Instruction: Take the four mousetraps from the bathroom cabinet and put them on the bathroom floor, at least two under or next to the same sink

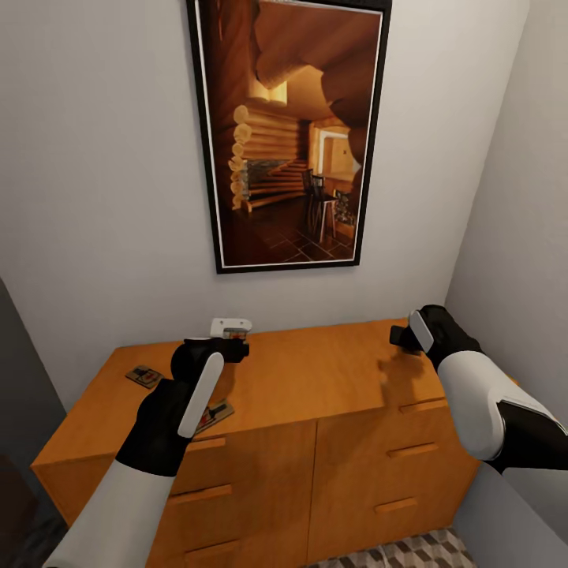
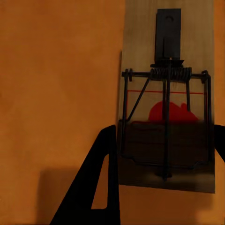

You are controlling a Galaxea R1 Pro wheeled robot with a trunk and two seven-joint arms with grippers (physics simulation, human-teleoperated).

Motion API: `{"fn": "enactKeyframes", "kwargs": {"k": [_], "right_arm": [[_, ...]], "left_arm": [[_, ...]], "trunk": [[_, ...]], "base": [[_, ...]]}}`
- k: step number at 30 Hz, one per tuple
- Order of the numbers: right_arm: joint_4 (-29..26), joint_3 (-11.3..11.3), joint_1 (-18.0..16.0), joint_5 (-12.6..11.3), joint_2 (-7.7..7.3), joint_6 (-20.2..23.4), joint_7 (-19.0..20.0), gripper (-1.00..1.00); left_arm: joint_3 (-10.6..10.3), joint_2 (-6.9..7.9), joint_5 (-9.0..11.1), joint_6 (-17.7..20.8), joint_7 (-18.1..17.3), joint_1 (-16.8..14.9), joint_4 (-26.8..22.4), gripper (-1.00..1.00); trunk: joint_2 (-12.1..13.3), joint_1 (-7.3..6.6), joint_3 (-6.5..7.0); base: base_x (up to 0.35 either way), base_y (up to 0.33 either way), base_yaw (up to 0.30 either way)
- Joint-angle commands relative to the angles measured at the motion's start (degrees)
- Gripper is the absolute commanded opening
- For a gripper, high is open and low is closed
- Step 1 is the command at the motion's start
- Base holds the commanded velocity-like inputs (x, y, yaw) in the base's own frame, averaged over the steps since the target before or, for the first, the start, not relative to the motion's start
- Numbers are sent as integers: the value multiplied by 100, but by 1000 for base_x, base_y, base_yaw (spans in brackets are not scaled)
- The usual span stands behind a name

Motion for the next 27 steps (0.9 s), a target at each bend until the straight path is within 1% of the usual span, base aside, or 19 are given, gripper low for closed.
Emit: {"fn": "enactKeyframes", "kwargs": {"k": [1,7,8,10,12,14,20,27], "right_arm": [[-6,-34,-5,22,5,22,-1,-100],[-6,-32,-5,22,6,23,0,-100],[-6,-31,-5,24,6,28,0,-100],[-6,-29,-5,27,6,45,1,-100],[-6,-32,-5,25,6,51,4,-100],[-6,-33,-5,25,6,55,5,-100],[-6,-34,-5,27,2,58,6,-100],[-8,-31,-5,23,6,47,4,-100]], "left_arm": [[-4,2,54,16,64,-5,-7,-100],[-2,1,56,16,63,-5,-25,-100],[61,2,59,31,60,-5,-117,-100],[278,2,60,74,58,-5,-419,-100],[372,1,57,84,57,-5,-535,-100],[408,-3,52,84,61,-5,-593,-100],[447,-4,50,84,63,-5,-644,-100],[454,0,48,76,64,-5,-653,-100]], "trunk": [[-4,0,-7],[-4,0,-7],[-4,0,-7],[-4,0,-7],[-4,0,-7],[-4,0,-7],[-4,0,-7],[-4,0,-7]], "base": [[-9,0,0],[-4,0,0],[0,0,0],[0,0,0],[0,0,0],[0,0,0],[-55,0,0],[-280,0,0]]}}
